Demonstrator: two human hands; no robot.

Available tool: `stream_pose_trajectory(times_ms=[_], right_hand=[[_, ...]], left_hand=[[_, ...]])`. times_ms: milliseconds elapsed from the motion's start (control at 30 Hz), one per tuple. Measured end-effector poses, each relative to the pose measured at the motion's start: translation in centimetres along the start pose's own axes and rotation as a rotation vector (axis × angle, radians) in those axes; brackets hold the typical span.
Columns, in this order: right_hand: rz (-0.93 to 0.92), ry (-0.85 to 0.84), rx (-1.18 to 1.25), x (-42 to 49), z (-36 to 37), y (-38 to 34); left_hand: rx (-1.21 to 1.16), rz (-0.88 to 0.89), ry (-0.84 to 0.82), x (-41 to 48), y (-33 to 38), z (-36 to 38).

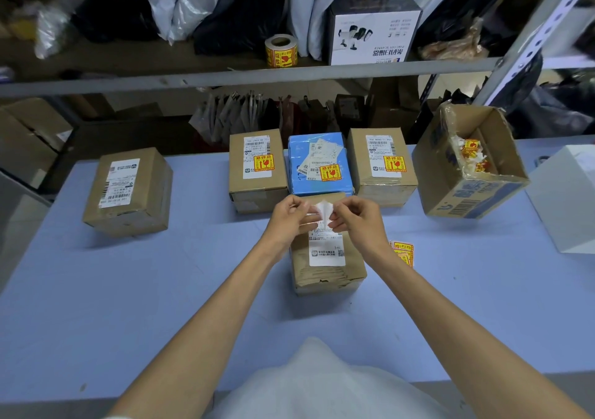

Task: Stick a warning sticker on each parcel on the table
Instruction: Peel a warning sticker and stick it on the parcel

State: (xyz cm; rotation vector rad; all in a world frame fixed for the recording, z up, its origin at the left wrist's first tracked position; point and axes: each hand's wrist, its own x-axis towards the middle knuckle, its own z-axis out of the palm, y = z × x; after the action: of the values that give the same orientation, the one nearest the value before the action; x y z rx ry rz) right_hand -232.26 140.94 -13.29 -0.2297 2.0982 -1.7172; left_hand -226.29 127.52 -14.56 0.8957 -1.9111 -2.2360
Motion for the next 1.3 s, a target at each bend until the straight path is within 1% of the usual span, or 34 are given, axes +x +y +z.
stream_pose_trajectory(times_ms=[67, 133, 200, 267, 367, 500, 567, 633, 733, 800, 933, 1000, 1133, 1300], right_hand=[[-0.004, -0.011, -0.001, 0.0, 0.1, -0.1], [-0.007, -0.026, 0.015, -0.1, 0.2, -0.1], [-0.008, -0.032, 0.022, -0.1, 0.4, -0.1], [-0.007, -0.039, 0.034, -0.2, 0.4, -0.1], [-0.003, -0.035, 0.036, -0.3, 0.3, -0.1], [0.009, 0.020, 0.033, -0.2, 0.2, 0.1], [0.021, 0.053, 0.032, -0.1, 0.0, 0.1], [0.036, 0.080, 0.027, 0.1, -0.2, 0.1], [0.052, 0.119, 0.010, 0.3, -0.2, 0.2], [0.060, 0.133, 0.015, 0.4, -0.1, 0.1], [0.064, 0.138, 0.020, 0.3, 0.0, -0.1], [0.062, 0.138, 0.020, 0.3, 0.0, -0.2], [0.054, 0.139, 0.024, 0.2, 0.1, -0.3], [0.046, 0.145, 0.022, 0.2, 0.2, -0.3]], left_hand=[[-0.059, -0.041, -0.008, 0.1, 0.1, 0.2], [-0.108, -0.051, -0.054, 0.0, 0.3, 0.5], [-0.065, -0.031, -0.087, 0.0, 0.4, 0.8], [-0.009, -0.007, -0.086, -0.1, 0.3, 0.9], [-0.009, -0.020, -0.014, 0.3, -0.1, 0.7], [-0.155, -0.111, 0.126, 0.5, -0.1, 0.1], [-0.186, -0.162, 0.176, 0.9, -0.3, -0.4], [-0.136, -0.169, 0.224, 1.3, -0.6, -0.7], [-0.090, -0.126, 0.284, 1.3, -0.7, -0.8], [-0.095, -0.091, 0.271, 1.1, -0.4, -0.6], [0.068, -0.038, 0.259, 1.3, -0.1, -0.5], [0.106, -0.037, 0.263, 1.2, 0.2, -0.4], [0.137, -0.025, 0.180, 1.0, 0.5, -0.2], [0.132, -0.096, 0.053, 0.1, 0.7, 0.0]])
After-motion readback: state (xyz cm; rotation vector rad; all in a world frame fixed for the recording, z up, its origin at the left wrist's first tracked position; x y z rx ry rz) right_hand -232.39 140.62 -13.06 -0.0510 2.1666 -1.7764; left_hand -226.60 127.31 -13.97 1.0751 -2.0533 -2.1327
